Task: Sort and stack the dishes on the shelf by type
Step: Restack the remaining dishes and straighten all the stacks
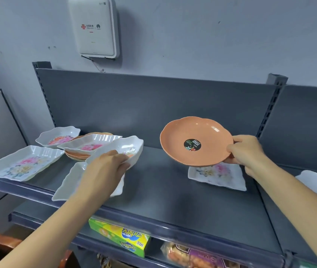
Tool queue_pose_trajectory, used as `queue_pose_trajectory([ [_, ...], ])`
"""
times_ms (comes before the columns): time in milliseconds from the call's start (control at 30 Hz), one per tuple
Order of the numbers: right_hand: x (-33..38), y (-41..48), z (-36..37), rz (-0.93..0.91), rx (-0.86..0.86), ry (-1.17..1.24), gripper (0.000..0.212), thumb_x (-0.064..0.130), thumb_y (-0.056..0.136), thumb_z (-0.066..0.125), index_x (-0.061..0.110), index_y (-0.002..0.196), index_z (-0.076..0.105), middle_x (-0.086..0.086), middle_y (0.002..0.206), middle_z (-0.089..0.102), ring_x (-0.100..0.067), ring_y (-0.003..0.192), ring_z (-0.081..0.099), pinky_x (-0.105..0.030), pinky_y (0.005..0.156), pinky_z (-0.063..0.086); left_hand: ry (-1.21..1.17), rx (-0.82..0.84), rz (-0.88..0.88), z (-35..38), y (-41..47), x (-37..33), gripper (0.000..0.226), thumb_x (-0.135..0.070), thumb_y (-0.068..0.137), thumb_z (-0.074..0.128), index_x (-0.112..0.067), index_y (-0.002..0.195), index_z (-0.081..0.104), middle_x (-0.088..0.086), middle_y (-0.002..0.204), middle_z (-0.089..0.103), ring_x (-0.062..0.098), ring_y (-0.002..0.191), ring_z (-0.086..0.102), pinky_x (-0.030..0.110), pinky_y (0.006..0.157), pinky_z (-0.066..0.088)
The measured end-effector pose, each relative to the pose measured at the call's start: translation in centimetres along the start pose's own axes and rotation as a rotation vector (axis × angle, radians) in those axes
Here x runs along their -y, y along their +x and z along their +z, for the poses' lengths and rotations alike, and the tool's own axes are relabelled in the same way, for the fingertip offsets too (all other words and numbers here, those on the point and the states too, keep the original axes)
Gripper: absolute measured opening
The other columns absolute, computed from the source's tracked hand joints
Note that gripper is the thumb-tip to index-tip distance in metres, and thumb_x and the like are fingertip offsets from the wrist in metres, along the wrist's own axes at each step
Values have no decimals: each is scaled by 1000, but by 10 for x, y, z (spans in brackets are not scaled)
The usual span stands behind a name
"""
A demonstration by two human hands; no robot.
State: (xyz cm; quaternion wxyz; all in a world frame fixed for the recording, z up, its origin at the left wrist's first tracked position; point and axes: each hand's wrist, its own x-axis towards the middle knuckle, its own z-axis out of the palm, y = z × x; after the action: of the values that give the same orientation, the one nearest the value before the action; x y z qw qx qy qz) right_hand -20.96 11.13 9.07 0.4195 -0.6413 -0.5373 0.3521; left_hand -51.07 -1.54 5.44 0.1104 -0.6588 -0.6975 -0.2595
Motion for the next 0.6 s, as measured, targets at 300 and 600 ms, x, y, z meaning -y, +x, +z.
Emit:
queue_pose_trajectory([
  [300, -27, -18, -152, -40, -200, 109, 36, -16, 76, 44, 11, 76, 68, -16, 91, 69, -26, 75, 69, -32, 57, 60, -153, -177, 290, 18, 9, -121, 34, -41, 87, 37, -22, 85, 65, -10, 70, 50, 16, 59, 42, 32, 40, 46],
  [600, -108, -28, -328, 26, -409, 196, 33, -15, 78, 47, 10, 86, 68, -11, 86, 68, -24, 75, 68, -30, 56, 61, -327, -129, 551, 50, -12, -287, 30, -34, 89, 42, -20, 91, 69, -7, 74, 55, 10, 69, 44, 26, 46, 42],
])
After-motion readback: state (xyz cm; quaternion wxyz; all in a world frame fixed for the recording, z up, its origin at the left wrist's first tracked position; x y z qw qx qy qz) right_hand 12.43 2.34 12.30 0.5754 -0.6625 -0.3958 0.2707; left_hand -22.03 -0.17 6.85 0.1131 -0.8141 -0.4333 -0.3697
